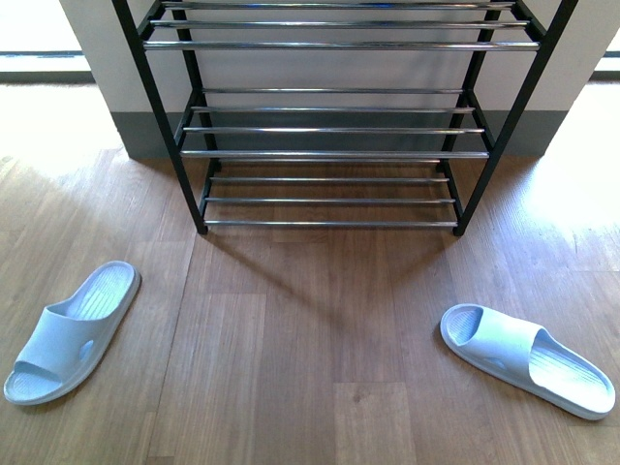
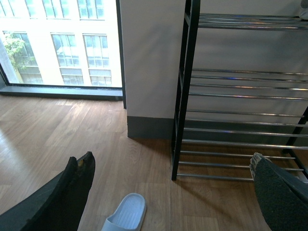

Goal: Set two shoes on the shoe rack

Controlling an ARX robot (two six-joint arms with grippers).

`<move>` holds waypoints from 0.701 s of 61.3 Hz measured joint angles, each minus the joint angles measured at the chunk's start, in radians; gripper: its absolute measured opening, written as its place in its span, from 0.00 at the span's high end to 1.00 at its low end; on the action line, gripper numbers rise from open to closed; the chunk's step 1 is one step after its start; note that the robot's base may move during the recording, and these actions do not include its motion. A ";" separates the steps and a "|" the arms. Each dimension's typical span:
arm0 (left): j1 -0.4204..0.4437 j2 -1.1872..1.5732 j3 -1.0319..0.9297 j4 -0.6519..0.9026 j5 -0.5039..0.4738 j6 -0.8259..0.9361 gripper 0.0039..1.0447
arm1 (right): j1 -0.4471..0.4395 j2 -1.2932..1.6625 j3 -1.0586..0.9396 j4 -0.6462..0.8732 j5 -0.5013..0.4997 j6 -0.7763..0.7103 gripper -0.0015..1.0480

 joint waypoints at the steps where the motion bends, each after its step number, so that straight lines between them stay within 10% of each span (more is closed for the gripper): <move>1: 0.000 0.000 0.000 0.000 0.000 0.000 0.09 | -0.002 0.088 0.006 0.061 -0.004 -0.014 0.09; 15: 0.000 0.000 0.000 0.000 0.000 0.000 0.09 | 0.038 1.362 0.330 0.637 0.058 -0.227 0.09; 43: 0.000 0.000 0.000 0.000 0.000 0.000 0.09 | 0.046 2.258 0.756 0.615 0.040 -0.402 0.09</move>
